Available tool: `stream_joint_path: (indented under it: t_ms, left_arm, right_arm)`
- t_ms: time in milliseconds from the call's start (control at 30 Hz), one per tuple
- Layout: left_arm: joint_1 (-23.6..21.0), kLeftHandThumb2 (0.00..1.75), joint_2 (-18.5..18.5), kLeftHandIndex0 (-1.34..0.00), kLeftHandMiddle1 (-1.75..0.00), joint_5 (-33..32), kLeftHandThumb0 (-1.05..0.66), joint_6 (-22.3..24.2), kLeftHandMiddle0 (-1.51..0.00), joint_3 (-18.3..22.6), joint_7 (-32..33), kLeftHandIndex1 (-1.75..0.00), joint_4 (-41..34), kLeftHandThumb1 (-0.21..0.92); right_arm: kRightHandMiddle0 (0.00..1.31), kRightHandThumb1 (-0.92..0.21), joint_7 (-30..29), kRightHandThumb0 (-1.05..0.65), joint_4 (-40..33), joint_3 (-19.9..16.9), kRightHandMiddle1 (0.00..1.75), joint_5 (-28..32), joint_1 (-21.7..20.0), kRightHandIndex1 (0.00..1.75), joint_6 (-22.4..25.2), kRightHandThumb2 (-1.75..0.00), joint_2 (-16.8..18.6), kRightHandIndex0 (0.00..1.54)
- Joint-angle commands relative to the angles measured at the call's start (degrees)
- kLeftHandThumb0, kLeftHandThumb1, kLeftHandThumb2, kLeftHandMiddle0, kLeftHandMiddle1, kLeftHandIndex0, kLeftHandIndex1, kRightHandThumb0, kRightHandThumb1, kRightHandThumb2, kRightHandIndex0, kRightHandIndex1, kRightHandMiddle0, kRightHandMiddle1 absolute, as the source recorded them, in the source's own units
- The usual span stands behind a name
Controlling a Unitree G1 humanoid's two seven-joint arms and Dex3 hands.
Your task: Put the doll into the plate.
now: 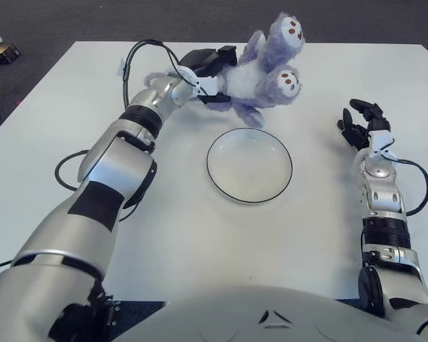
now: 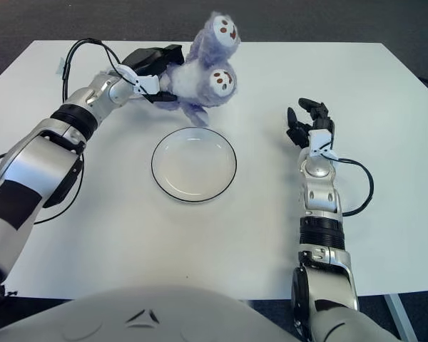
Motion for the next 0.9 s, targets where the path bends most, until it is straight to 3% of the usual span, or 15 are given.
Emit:
stream_joint_path:
  t_ms: [0, 433, 567, 867]
  left_arm:
    - [0.9, 1.1, 1.6, -0.32, -1.59, -1.2, 0.0, -0.8, -0.56, 1.1, -1.4, -1.75, -1.8, 0.46]
    - [2.7, 1.1, 3.5, -0.33, -1.58, -3.3, 0.0, -0.1, -0.57, 3.0, -6.8, -1.75, -6.3, 0.45]
    - [4.2, 1.11, 6.6, -0.33, -1.6, -5.6, 0.0, 0.3, -0.56, 4.2, -14.4, -1.75, -11.9, 0.45]
    - [6.3, 1.12, 8.2, -0.32, -1.62, -6.2, 0.0, 3.5, -0.55, 5.0, -19.4, -1.75, -18.7, 0.45]
  right_arm:
    - [0.33, -0.92, -1.0, -0.62, 1.9, -0.3, 0.63, -1.2, 1.0, 0.0, 1.0, -0.48, -1.1, 0.67]
    - [0.34, -0.92, -0.8, -0.64, 1.6, -0.3, 0.61, -2.0, 1.1, 0.0, 1.3, -0.49, -0.9, 0.66]
    - [0.33, -0.92, -0.8, -0.65, 2.0, 1.5, 0.6, -4.8, 1.5, 0.0, -0.2, -0.5, -2.6, 0.66]
    - [0.33, -0.92, -1.7, -0.66, 2.9, 2.4, 0.59, -6.0, 1.3, 0.01, -1.4, -0.51, -3.1, 0.67]
